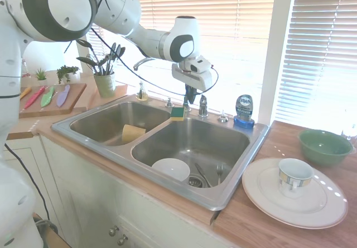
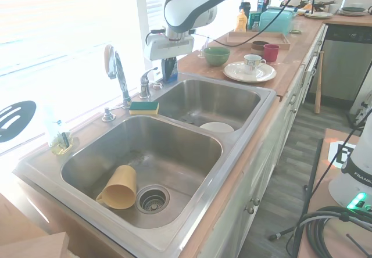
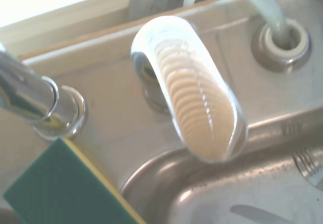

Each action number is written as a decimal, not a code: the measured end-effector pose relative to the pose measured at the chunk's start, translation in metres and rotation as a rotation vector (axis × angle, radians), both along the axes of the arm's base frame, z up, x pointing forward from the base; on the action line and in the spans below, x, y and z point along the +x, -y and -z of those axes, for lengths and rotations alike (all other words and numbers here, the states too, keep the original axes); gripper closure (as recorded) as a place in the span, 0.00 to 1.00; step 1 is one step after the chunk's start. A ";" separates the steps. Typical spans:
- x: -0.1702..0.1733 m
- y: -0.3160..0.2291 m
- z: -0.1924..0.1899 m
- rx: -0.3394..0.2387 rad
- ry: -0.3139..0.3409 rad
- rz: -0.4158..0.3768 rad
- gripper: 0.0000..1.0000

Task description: Turn on the faucet

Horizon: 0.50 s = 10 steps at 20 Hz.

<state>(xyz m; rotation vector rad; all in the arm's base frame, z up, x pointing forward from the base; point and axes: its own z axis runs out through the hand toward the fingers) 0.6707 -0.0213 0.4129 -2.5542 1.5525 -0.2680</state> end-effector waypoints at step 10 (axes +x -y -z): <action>0.027 0.001 -0.009 -0.009 0.054 0.009 1.00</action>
